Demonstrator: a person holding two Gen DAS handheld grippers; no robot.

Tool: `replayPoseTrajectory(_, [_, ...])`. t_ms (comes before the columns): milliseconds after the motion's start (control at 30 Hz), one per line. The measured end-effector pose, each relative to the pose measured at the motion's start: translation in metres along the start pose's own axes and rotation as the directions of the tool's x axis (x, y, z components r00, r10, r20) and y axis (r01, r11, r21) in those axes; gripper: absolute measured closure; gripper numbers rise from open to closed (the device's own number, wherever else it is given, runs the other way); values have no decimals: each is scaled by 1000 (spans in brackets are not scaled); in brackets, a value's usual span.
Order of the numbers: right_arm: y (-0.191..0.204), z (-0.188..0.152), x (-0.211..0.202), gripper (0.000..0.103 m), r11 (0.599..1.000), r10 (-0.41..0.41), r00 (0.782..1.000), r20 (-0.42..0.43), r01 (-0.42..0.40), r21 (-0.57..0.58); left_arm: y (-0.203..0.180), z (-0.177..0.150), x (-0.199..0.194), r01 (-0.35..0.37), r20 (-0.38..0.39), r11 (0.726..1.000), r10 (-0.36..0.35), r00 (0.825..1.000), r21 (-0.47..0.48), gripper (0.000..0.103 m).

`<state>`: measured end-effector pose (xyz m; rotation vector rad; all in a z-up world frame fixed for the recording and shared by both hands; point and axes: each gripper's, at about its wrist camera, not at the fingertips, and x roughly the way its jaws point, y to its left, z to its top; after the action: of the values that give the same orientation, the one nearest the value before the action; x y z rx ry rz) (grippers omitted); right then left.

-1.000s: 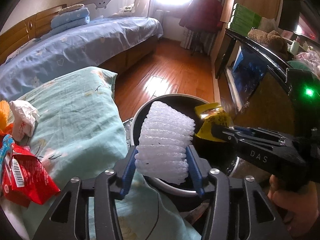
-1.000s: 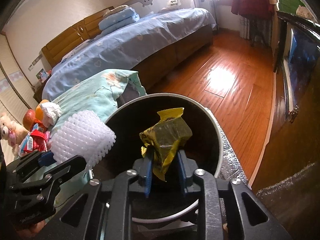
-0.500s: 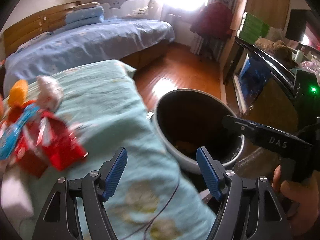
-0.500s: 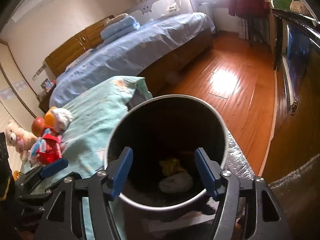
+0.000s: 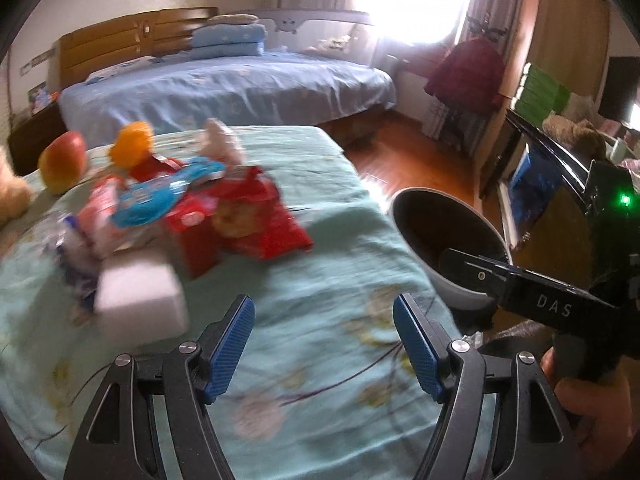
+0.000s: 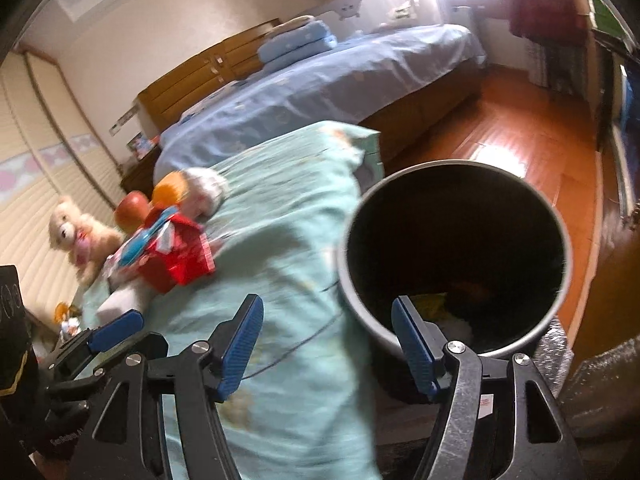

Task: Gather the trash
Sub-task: 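Move both open grippers back over the trash on the bed, then grasp the red snack bag with the right gripper while the left grasps the white sponge block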

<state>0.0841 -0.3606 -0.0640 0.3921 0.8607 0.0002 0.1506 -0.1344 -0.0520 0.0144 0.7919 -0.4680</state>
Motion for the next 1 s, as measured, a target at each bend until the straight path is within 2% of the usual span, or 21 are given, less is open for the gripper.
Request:
replayPoseTrajectory(433, [57,-8,22,33,991,84,995,-47,-89,-103,29,-46,-76,-123,61,985,130,990,-120,31])
replayPoseTrajectory(533, [68,-7,30,33,985,104,992,-65,-112,-129,32,-54,-87,-156,59,976,166,984,-149,27])
replayPoseTrajectory(700, [85,0,45,33,974,130,988,-87,-144,-174,26,-58,-96,-196,41,962,207,977,-188,25])
replayPoseTrajectory(1000, [98,18,74,33,960,166,976,-139,-192,-204,3,-58,-90,-225,-10,956,227,974,-189,23])
